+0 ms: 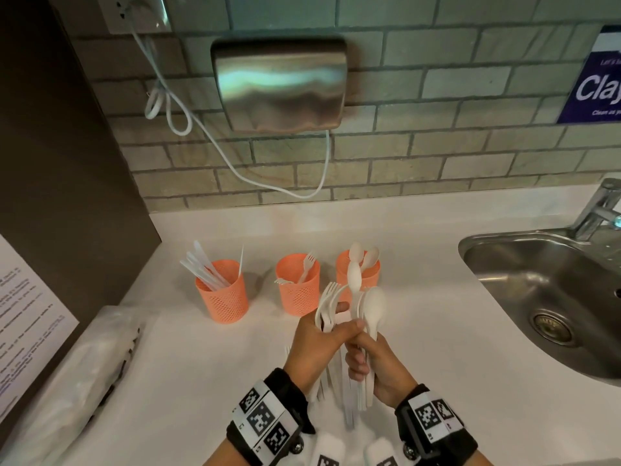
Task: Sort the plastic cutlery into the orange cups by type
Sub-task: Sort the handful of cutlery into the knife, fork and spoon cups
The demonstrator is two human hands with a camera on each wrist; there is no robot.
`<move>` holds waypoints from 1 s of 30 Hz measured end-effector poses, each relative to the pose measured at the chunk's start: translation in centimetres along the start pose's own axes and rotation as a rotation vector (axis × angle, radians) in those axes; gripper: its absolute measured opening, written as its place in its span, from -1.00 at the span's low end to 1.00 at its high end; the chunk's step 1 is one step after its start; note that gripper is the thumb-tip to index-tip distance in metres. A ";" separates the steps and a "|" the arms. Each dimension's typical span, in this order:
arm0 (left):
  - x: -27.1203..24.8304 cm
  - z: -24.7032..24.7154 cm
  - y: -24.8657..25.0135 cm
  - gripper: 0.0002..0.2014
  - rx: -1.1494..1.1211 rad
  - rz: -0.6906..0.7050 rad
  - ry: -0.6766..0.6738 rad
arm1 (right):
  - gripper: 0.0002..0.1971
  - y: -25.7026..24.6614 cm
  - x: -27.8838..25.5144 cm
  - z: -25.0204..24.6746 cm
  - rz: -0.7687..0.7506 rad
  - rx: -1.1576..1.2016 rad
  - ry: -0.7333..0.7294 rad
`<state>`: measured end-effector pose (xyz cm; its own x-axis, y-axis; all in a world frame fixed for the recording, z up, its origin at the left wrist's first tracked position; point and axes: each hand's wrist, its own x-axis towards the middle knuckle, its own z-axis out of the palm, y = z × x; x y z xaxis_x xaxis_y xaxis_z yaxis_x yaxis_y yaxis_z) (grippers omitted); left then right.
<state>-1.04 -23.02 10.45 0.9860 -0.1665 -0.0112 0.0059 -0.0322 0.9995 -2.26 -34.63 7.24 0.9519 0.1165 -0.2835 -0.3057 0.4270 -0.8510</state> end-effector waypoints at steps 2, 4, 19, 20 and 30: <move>0.0 0.1 -0.2 -0.80 -0.017 -0.002 -0.019 | -0.87 0.0 0.0 0.0 -0.002 -0.025 -0.013; 0.0 0.1 -0.2 -0.88 -0.014 -0.017 -0.015 | -0.87 0.1 0.0 0.1 -0.005 -0.057 -0.025; 1.0 -0.3 -0.8 -0.73 -0.188 -0.098 0.107 | -0.77 -0.8 -0.1 1.8 -0.200 -0.166 -0.043; 1.0 -0.3 -0.9 -0.73 -0.170 -0.099 0.094 | -0.79 -0.8 0.0 1.8 -0.228 -0.185 -0.032; 1.5 0.2 -1.8 -0.81 -0.250 -0.048 0.252 | -0.87 -0.6 0.6 1.6 -0.247 -0.258 -0.007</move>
<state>0.37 -23.37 8.66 0.9936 0.0784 -0.0811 0.0627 0.2129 0.9751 -1.50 -33.41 8.31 0.9976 0.0448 -0.0533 -0.0613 0.2027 -0.9773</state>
